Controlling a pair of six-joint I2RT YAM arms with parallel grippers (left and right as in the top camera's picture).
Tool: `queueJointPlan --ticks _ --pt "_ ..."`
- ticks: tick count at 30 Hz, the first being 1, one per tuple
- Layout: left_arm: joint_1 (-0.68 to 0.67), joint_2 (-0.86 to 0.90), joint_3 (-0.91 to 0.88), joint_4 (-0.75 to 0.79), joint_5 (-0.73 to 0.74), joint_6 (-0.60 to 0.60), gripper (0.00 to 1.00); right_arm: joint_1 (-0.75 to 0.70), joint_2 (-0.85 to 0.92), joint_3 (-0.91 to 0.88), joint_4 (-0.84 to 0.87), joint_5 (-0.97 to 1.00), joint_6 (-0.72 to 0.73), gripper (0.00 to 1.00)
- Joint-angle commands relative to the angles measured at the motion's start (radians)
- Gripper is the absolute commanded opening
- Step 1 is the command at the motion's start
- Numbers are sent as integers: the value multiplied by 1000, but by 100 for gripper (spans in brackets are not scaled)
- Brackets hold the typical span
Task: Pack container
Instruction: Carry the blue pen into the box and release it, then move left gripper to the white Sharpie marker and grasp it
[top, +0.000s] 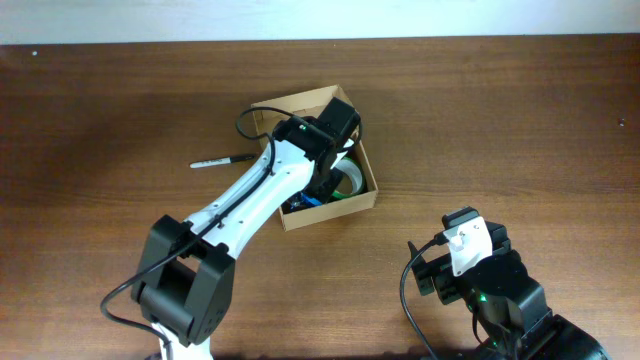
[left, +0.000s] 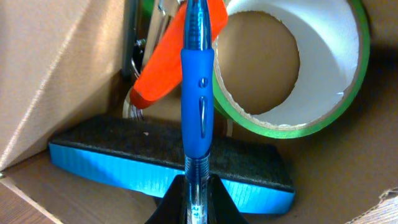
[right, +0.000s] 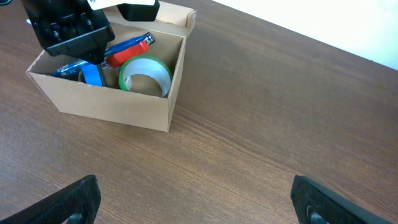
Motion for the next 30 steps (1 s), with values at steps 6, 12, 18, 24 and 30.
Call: queueJointPlan --ticks 6,12,18,24,30 --pt "-4 33 19 -8 -3 18 31 -3 -5 -2 3 -2 12 99" --pt "-4 33 19 -8 0 18 40 -3 -5 -2 3 -2 12 99" --pt "-3 14 24 2 2 -21 43 -2 -5 -2 3 -2 12 99" --pt "11 -44 67 7 4 -21 47 -3 -5 -2 3 -2 12 99" --pt "12 -116 91 8 4 -25 48 -3 -5 -2 3 -2 12 99"
